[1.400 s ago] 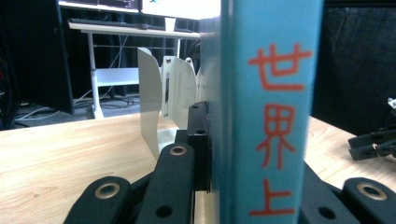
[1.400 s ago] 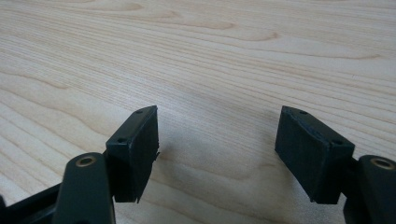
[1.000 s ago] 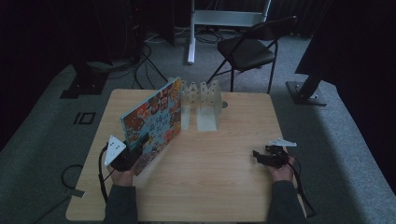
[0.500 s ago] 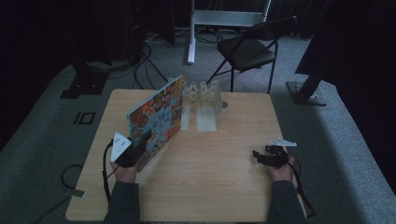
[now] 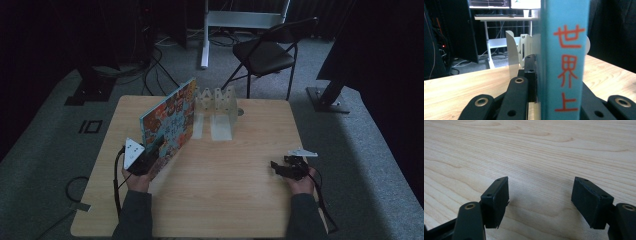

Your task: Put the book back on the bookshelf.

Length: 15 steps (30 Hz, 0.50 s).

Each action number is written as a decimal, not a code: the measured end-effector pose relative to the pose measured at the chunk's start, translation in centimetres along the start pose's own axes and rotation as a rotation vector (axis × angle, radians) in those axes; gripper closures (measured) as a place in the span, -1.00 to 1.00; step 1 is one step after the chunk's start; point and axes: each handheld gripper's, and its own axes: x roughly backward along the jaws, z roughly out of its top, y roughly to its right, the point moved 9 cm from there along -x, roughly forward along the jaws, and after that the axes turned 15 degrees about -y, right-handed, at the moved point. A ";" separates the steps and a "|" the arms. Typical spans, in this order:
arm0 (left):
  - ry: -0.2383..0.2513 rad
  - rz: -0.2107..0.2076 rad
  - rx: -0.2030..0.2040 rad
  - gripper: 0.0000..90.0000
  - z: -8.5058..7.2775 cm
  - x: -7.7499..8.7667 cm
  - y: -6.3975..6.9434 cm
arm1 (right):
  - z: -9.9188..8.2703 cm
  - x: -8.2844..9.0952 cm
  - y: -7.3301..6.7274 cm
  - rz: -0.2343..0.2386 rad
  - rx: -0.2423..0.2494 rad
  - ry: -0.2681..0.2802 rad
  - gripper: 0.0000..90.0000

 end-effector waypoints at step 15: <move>0.000 0.020 0.013 0.79 0.4 -1.0 -0.2 | 0.0 0.0 0.0 0.001 -0.002 0.000 -0.34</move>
